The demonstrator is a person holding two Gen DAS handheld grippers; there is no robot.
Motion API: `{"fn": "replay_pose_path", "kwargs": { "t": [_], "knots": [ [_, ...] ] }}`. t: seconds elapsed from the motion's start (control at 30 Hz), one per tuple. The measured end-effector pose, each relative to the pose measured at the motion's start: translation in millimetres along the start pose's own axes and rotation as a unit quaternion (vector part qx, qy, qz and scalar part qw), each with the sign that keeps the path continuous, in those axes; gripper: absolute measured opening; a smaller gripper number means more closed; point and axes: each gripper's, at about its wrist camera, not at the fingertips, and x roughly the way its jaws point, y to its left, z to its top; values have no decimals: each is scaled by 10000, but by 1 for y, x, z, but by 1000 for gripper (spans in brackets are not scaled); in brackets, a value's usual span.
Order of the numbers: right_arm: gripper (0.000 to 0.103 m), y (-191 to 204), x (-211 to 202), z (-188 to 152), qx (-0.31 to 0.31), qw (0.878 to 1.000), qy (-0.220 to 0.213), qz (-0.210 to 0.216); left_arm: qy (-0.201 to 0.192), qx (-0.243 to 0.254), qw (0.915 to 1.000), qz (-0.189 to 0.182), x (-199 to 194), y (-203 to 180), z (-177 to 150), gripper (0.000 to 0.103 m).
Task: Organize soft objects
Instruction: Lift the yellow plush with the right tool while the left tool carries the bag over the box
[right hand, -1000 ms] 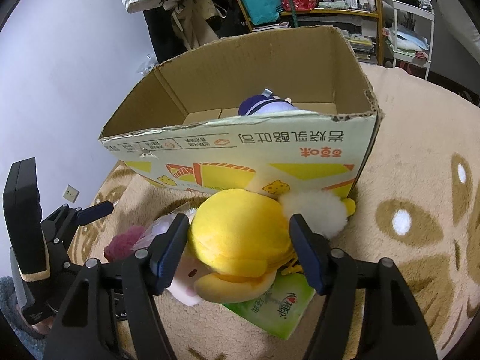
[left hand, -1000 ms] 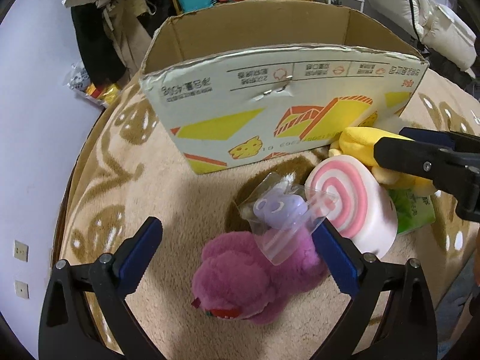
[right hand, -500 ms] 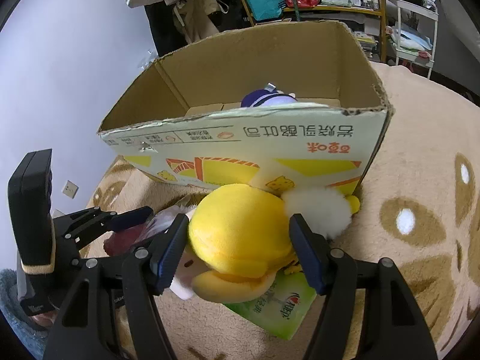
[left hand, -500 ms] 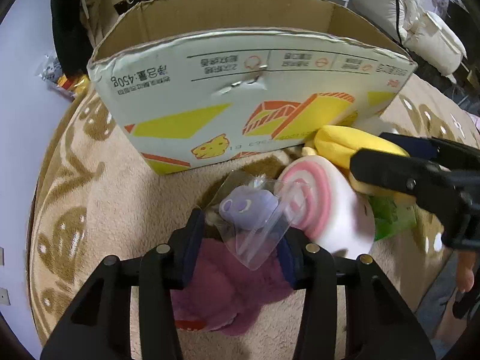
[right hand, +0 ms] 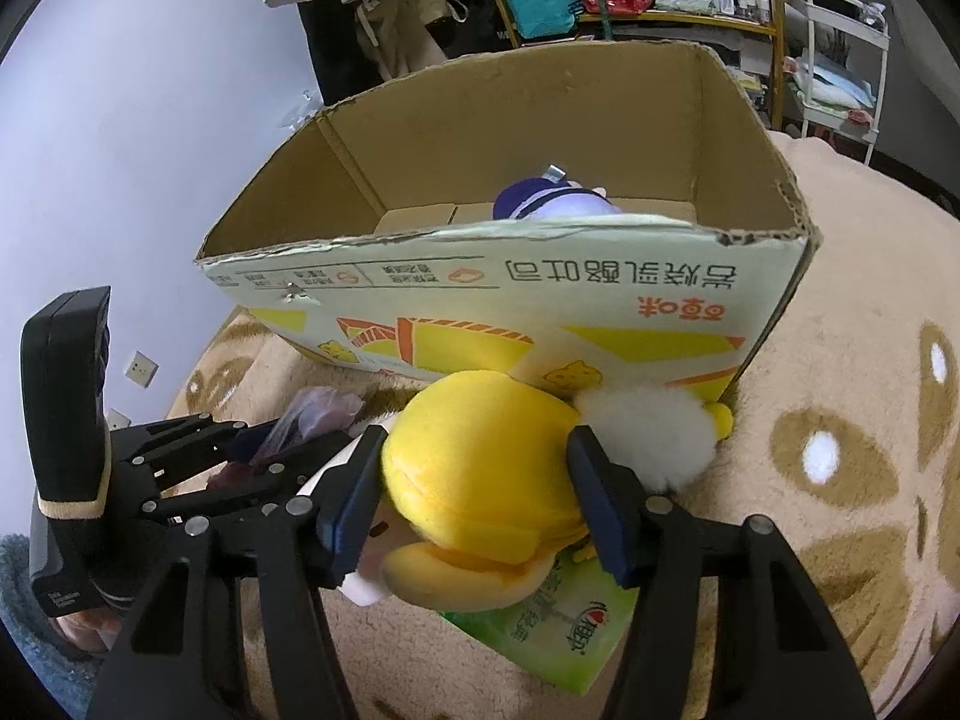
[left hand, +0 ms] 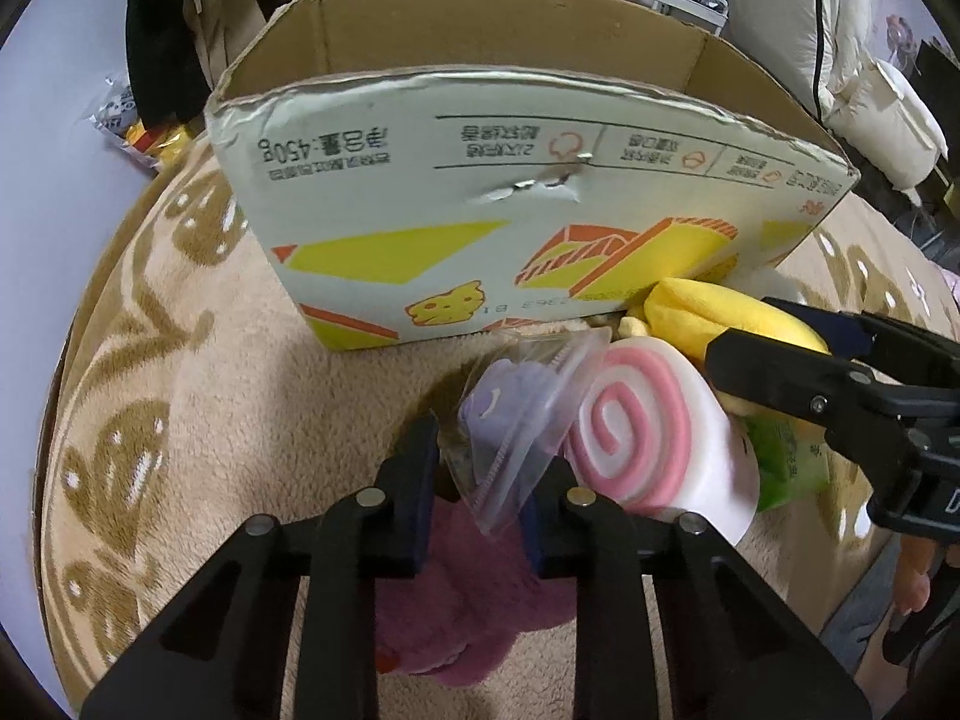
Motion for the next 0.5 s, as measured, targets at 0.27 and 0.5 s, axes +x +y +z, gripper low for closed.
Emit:
{"fn": "replay_pose_path", "kwargs": {
  "t": [0.27, 0.5],
  "knots": [
    [56, 0, -1, 0, -8, 10000, -11, 29, -93, -41, 9999, -49, 0, 3, 0, 19],
    [54, -1, -12, -4, 59, 9999, -160, 13, -193, -251, 9995, -25, -9, 14, -6, 19]
  ]
}}
